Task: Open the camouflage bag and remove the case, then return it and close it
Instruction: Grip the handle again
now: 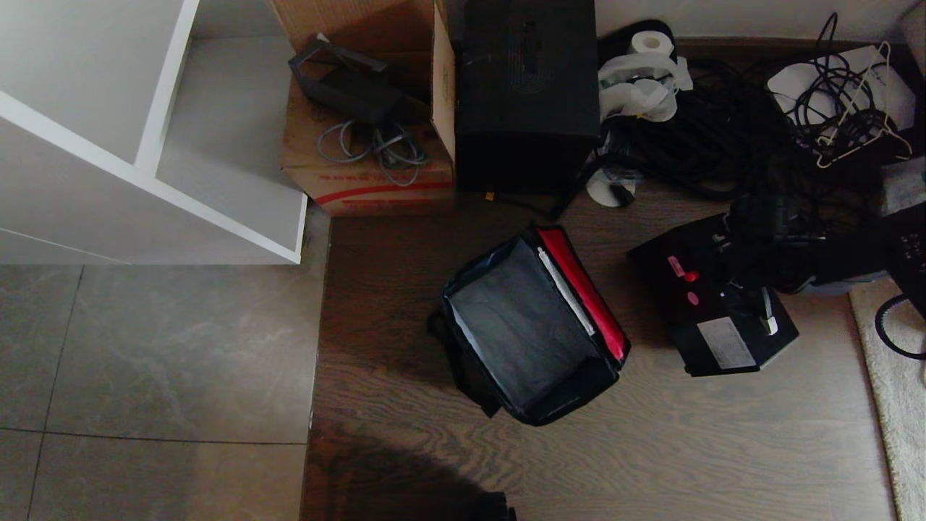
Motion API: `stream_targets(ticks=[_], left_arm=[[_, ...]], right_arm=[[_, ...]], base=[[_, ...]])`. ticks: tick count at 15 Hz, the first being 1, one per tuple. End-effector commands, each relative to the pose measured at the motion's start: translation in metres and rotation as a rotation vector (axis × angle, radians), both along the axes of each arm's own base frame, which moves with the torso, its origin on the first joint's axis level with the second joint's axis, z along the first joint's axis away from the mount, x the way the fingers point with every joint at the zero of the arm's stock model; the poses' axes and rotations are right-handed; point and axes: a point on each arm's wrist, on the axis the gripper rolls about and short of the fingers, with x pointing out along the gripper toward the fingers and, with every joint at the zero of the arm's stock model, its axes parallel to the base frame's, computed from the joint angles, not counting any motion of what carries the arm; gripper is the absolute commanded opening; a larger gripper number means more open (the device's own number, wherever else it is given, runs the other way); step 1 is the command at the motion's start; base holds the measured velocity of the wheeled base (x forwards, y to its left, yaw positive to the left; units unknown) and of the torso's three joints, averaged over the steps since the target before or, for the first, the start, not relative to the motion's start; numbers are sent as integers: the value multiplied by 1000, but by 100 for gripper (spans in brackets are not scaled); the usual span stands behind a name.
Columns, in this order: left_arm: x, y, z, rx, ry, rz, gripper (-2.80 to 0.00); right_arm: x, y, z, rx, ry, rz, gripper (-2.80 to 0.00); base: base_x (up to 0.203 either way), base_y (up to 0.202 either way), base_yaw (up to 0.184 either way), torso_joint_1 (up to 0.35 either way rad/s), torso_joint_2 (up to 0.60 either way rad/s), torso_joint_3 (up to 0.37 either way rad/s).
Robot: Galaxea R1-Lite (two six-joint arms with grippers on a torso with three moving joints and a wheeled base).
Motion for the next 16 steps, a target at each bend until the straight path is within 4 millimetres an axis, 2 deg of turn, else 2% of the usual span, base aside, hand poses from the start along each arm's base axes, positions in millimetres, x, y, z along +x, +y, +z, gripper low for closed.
stream_targets(ticks=[1, 5, 6, 10, 12, 16], left_arm=[[0, 0, 0, 0, -1, 0, -280], [0, 0, 0, 0, 1, 0, -280], [0, 0, 0, 0, -1, 0, -280], [0, 0, 0, 0, 0, 0, -280], [0, 0, 0, 0, -1, 0, -280], [0, 0, 0, 0, 0, 0, -280]], right_arm=[[4, -9, -10, -15, 37, -11, 0], [1, -9, -17, -22, 77, -9, 0], [-1, -8, -20, -20, 88, -7, -280], [-1, 8, -27, -6, 76, 14, -280], [-1, 9, -26, -7, 58, 15, -280], [-5, 26, -20, -5, 37, 44, -280]], base=[[0, 0, 0, 0, 0, 0], [0, 0, 0, 0, 0, 0], [0, 0, 0, 0, 0, 0], [0, 0, 0, 0, 0, 0], [0, 0, 0, 0, 0, 0], [0, 0, 0, 0, 0, 0]])
